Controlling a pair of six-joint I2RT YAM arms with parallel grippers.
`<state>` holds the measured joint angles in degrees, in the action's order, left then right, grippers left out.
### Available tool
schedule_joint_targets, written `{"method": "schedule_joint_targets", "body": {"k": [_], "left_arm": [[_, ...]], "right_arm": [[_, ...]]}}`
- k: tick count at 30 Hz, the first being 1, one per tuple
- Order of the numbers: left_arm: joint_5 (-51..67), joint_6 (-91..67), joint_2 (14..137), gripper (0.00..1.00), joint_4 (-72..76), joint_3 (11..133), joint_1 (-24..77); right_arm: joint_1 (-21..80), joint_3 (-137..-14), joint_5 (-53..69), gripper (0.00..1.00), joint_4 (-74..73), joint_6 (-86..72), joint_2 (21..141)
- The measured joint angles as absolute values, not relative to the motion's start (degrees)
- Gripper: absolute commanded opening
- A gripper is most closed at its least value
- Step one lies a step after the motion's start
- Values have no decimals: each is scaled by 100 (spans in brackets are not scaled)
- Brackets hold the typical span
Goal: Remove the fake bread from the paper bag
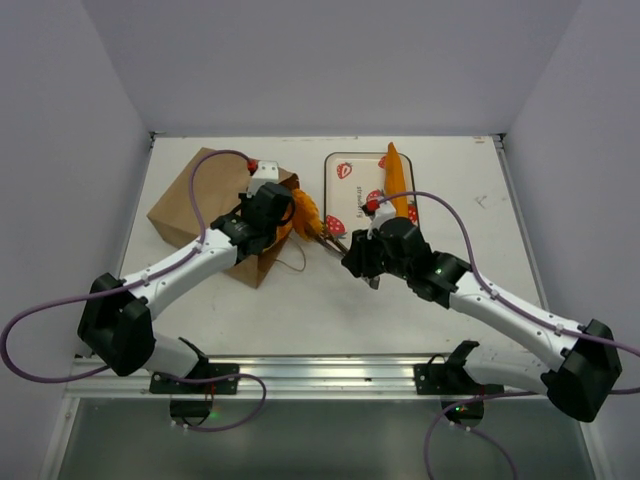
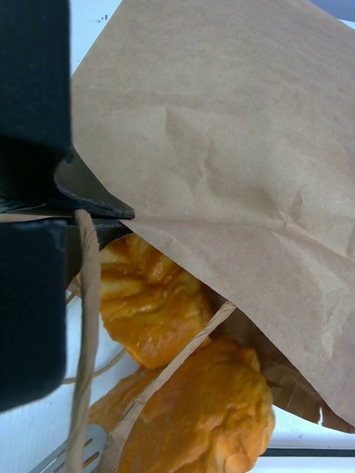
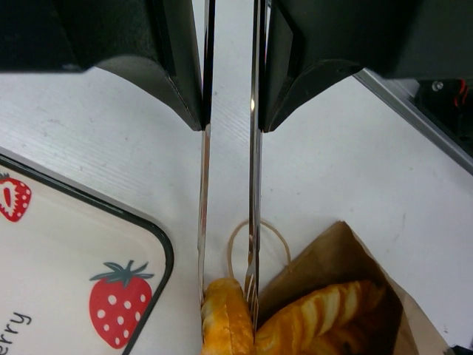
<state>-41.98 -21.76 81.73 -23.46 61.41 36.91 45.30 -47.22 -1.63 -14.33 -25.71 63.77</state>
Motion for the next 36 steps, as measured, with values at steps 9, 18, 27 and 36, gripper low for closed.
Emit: {"method": "schedule_joint_targets", "body": {"k": [9, 18, 27, 36], "left_arm": [[-4219, -2217, 8176, 0, -2346, 6141, 3691], [-4272, -2366, 8239, 0, -2359, 6141, 3691], [-4281, -2471, 8239, 0, -2359, 6101, 3691], [-4270, -2561, 8206, 0, -2335, 6031, 3691]], "right_arm": [[4534, -4792, -425, 30, -2069, -2335, 6208], [4536, -5041, -854, 31, -2523, -2231, 5909], [4392, -5704, -950, 31, -2720, -2062, 5999], [3127, -5927, -543, 30, -2742, -2036, 6263]]}}
